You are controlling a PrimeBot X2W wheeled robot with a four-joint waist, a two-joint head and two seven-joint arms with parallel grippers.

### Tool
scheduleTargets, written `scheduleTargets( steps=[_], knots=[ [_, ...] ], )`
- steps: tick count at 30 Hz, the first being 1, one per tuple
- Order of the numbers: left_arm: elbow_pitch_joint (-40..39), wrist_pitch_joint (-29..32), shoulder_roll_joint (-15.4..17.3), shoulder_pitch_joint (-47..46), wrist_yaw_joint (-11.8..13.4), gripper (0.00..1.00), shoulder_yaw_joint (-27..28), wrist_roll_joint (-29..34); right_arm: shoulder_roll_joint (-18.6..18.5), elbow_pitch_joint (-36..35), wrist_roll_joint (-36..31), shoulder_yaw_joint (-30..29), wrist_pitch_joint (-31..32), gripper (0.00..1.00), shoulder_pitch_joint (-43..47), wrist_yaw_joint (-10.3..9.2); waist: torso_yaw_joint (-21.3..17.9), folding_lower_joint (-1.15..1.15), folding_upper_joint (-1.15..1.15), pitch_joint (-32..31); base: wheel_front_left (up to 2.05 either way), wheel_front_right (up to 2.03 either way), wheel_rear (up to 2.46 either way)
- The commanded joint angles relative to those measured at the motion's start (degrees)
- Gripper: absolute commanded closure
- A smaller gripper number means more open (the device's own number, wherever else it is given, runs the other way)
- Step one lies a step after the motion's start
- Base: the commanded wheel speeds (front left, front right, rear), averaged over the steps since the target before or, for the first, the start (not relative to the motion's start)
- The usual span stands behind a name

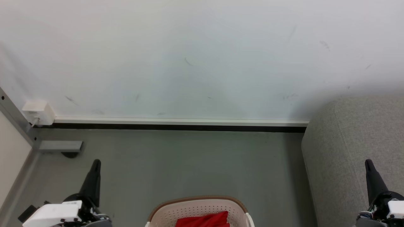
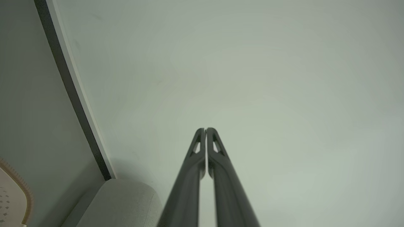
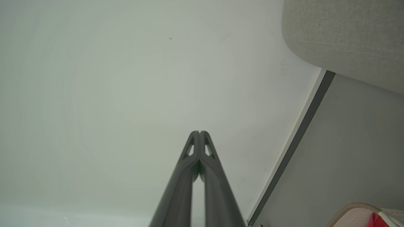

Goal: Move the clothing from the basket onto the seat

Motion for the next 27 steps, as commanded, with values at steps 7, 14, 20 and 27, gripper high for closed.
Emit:
scheduleTargets(
  steps=[7,14,20,27],
  knots=[
    [2.0,-0.3,-0.7,1.7,0.0,0.00,-0.7,0.0,1.9,1.4,-0.5,0.9,0.1,0.00,1.8,0.00,0.0,0.00,0.00,0.0,0.00,0.00,0.00],
    [1.4,-2.0,-1.0,1.3,-0.6,0.00,-1.3,0.7,3.2,0.2,-3.5,0.5,0.1,0.00,1.6,-0.01,0.0,0.00,0.00,0.1,0.00,0.00,0.00],
    [0.7,-3.3,-1.2,0.9,-1.2,0.00,-1.4,2.7,4.2,-0.8,-6.3,0.3,0.0,0.00,1.5,-0.01,0.1,0.00,0.00,0.1,0.00,0.00,0.00],
    [0.1,-4.8,-1.4,0.6,-1.8,0.00,-1.4,6.9,5.0,-1.7,-10.8,0.0,0.0,0.00,1.2,-0.02,0.0,0.00,0.00,0.2,0.00,0.00,0.00]
  ],
)
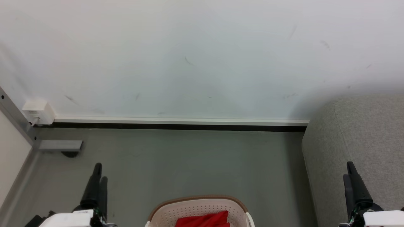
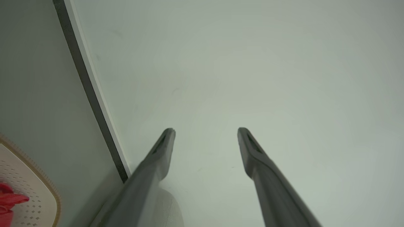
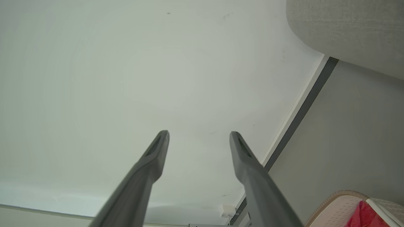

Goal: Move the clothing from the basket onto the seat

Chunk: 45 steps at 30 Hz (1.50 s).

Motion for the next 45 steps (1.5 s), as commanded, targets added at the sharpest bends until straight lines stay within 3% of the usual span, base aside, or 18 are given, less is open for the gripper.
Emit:
scheduleTargets(
  steps=[1,14,25,45],
  knots=[
    [-1.0,-0.8,0.3,-1.4,-0.5,0.00,0.3,2.2,-0.3,-1.2,-2.5,-0.6,-0.1,0.00,-1.4,-0.02,0.0,0.00,0.00,0.0,0.00,0.00,0.00],
    [-1.7,-3.1,-0.1,-1.6,-1.4,0.00,1.4,12.2,1.2,-2.3,-11.2,-1.6,-0.2,0.00,-1.7,-0.03,-0.3,0.00,0.00,0.0,0.00,0.00,0.00],
    [-2.3,-4.9,-0.4,-1.4,-2.2,0.00,3.1,23.2,2.9,-1.4,-25.2,-3.5,-0.2,0.00,-2.0,-0.04,-0.4,0.00,0.00,0.0,0.00,0.00,0.00],
    [-3.6,-7.7,-0.8,0.0,-0.3,0.00,1.5,46.6,5.4,2.1,-51.4,-6.6,-0.3,0.00,-2.1,-0.06,-0.9,0.00,0.00,0.0,0.00,0.00,0.00]
  ],
)
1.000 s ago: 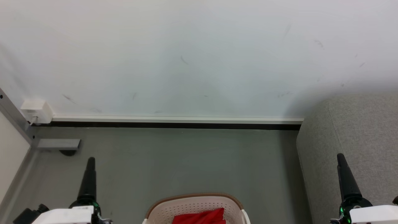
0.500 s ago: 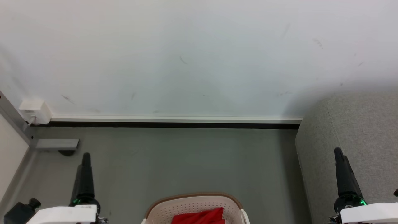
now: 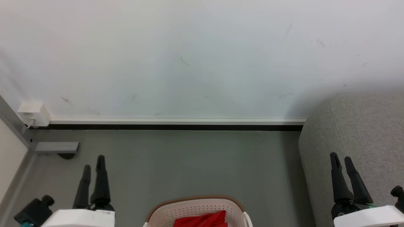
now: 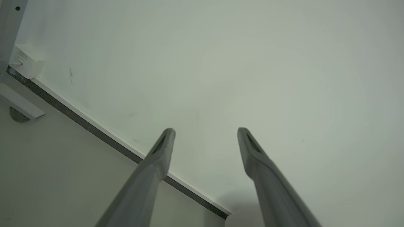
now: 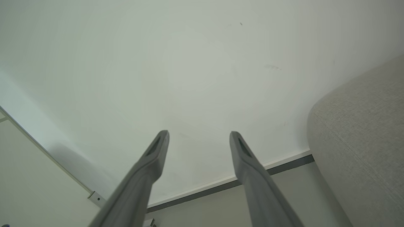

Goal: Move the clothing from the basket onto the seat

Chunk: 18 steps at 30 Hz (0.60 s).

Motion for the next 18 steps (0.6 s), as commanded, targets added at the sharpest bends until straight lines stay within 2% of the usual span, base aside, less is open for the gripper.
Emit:
scheduleTargets(
  steps=[1,5,18],
  knots=[
    [-0.2,-0.6,0.1,0.1,0.1,0.00,-0.3,3.4,-0.2,0.4,-3.1,-0.7,-0.3,0.00,-1.0,-0.06,0.0,0.00,0.00,0.0,0.00,0.00,0.00],
    [1.2,-1.1,0.0,0.4,0.8,0.00,-0.6,8.4,-0.1,2.3,-8.0,-0.8,-0.3,0.00,-1.3,-0.07,-0.2,0.00,0.00,-0.1,0.00,0.00,0.00],
    [4.9,-2.5,-0.2,0.3,3.7,0.00,-1.7,22.5,0.1,9.9,-15.7,-0.5,1.6,0.00,-3.4,-0.08,-0.6,0.00,0.00,-0.5,0.00,0.00,0.00]
  ],
)
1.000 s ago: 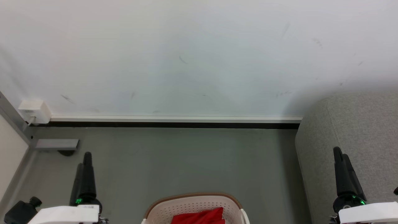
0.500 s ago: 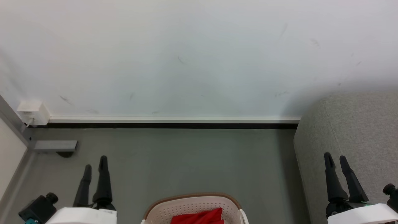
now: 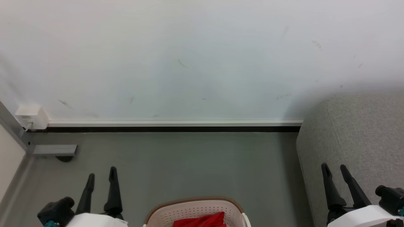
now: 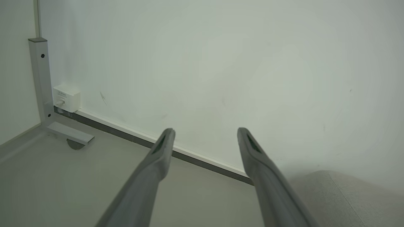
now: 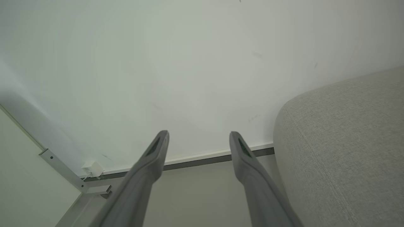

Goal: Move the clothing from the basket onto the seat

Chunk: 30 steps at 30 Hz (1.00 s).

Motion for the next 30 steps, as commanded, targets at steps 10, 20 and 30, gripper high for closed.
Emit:
scheduleTargets(
  steps=[10,20,30],
  knots=[
    [0.9,-1.4,0.1,-0.6,0.7,0.00,0.1,7.6,0.1,2.2,-6.9,-1.0,4.1,0.00,-2.1,-0.09,-0.2,0.00,0.00,-0.2,0.00,0.00,0.00],
    [1.6,-2.4,-0.1,-0.5,1.0,0.00,0.1,12.9,0.9,1.1,-14.3,-3.5,2.9,0.00,-1.9,-0.10,-0.3,0.00,0.00,-0.4,0.00,0.00,0.00],
    [2.6,-3.2,-0.2,-0.5,1.3,0.00,0.3,17.7,1.8,0.4,-19.9,-5.3,2.5,0.00,-1.4,-0.11,-0.4,0.00,0.00,-0.5,0.00,0.00,0.00]
  ],
)
